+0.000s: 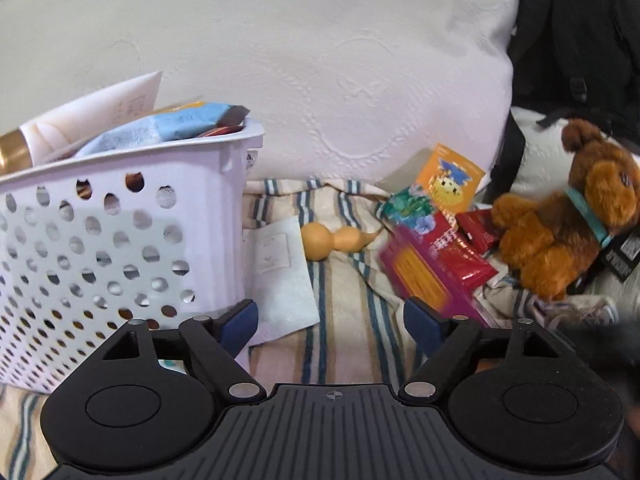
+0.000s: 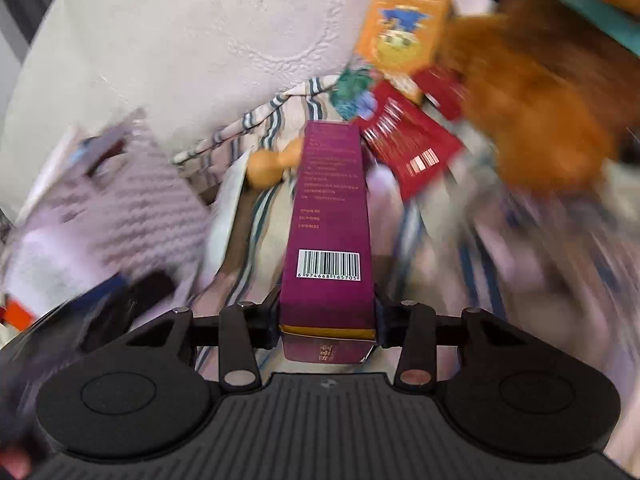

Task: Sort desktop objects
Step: 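Grasp the magenta box with the right gripper and lift it, then close the left gripper on the magenta box while the right gripper releases it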

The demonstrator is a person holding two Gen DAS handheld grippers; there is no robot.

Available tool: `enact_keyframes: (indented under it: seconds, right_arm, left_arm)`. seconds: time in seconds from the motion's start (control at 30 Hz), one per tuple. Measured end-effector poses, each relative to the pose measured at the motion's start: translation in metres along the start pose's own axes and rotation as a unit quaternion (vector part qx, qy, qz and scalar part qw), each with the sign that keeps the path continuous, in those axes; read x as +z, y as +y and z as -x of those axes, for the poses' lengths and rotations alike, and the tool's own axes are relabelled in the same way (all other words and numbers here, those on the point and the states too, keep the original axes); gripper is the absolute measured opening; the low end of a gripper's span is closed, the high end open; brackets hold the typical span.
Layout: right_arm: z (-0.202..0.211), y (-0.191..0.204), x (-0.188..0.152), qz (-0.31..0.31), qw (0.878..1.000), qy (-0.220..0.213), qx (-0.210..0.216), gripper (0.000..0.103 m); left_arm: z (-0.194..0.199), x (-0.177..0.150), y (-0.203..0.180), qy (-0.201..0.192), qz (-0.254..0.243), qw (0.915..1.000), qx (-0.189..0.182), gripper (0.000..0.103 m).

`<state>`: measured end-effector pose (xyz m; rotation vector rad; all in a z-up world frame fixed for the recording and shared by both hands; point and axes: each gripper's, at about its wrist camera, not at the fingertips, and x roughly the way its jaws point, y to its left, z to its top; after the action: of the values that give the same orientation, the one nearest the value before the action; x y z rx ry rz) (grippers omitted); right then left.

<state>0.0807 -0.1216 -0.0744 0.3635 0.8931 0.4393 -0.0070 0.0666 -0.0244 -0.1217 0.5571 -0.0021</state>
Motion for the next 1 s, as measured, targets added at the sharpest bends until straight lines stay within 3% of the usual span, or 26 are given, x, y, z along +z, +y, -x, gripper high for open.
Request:
enact_keyframes:
  seconds: [0.13,0.3,0.4,0.57,0.73,0.8,0.87,0.93,1.0]
  right_arm:
    - [0.043,0.006,-0.044,0.004,1.0,-0.022,0.002,0.047]
    - [0.044,0.041,-0.073,0.117,0.989,-0.058,-0.071,0.049]
    - [0.042,0.052,-0.083,0.161,0.979,-0.07,-0.101,0.049]
    - [0.042,0.045,-0.081,0.149,0.982,-0.067,-0.09,0.049]
    - [0.036,0.047,-0.08,0.148,0.983,-0.064,-0.092,0.054]
    - [0.036,0.047,-0.077,0.147,0.983,-0.056,-0.092,0.067]
    - [0.036,0.045,-0.074,0.139,0.985,-0.047,-0.095,0.07]
    - [0.037,0.042,-0.072,0.137,0.986,-0.042,-0.084,0.072]
    - [0.037,0.042,-0.073,0.144,0.985,-0.043,-0.081,0.073]
  left_arm:
    - [-0.008,-0.001,-0.007,0.01,0.0,0.9999,-0.001,0.093]
    - [-0.019,0.003,-0.027,0.095,-0.018,0.9952,-0.019,0.095]
    - [-0.026,0.006,-0.044,0.123,-0.048,0.9912,0.01,0.096]
    - [-0.047,0.021,-0.07,0.167,-0.084,0.9818,0.034,0.101]
    - [-0.061,0.023,-0.1,0.177,-0.139,0.9723,0.065,0.103]
    - [-0.066,0.021,-0.107,0.172,-0.146,0.9717,0.072,0.101]
    - [-0.07,0.02,-0.108,0.17,-0.152,0.9712,0.068,0.102]
    - [-0.083,0.016,-0.107,0.203,-0.156,0.9654,0.051,0.103]
    - [-0.088,0.017,-0.102,0.239,-0.129,0.9621,0.02,0.1]
